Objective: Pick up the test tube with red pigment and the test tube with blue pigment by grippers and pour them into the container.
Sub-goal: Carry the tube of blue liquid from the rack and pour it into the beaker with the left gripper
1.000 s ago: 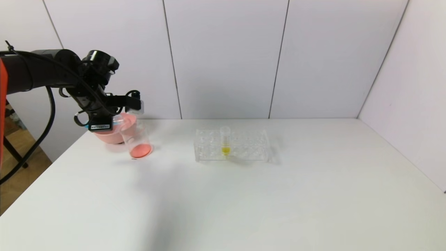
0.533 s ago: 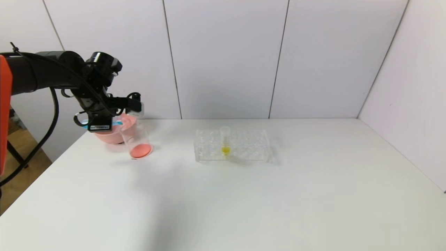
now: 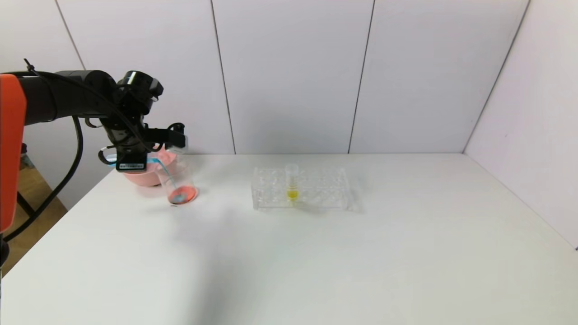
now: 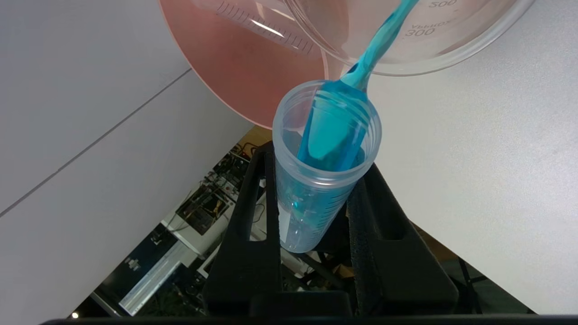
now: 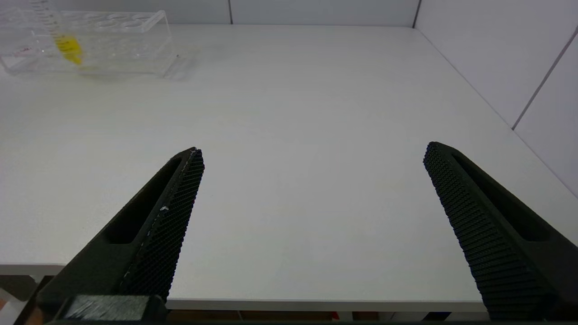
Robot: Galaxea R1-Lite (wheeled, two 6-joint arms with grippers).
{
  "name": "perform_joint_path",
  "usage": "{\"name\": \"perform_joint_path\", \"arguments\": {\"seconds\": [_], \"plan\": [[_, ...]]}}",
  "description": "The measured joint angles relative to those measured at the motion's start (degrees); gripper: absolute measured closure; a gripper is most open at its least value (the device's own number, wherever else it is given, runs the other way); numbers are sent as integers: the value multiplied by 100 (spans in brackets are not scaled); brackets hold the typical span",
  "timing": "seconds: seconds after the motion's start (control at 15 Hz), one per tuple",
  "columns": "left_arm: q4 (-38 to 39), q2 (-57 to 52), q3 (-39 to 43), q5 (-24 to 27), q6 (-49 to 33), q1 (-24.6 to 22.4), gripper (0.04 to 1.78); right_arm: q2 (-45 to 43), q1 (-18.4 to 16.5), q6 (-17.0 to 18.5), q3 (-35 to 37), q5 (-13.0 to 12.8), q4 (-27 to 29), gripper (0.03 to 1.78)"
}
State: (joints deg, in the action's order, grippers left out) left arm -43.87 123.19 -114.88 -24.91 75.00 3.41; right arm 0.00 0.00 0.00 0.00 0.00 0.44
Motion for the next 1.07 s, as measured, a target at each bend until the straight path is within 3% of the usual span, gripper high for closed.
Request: {"name": "perform_joint_path", "arguments": {"seconds": [0.67,1.07], "plan": [[50,-15,0,-127,9,94,138,0,0,0,0,0,0,4],[96,-50,0,-453,22,195,138,0,0,0,0,0,0,4]]}}
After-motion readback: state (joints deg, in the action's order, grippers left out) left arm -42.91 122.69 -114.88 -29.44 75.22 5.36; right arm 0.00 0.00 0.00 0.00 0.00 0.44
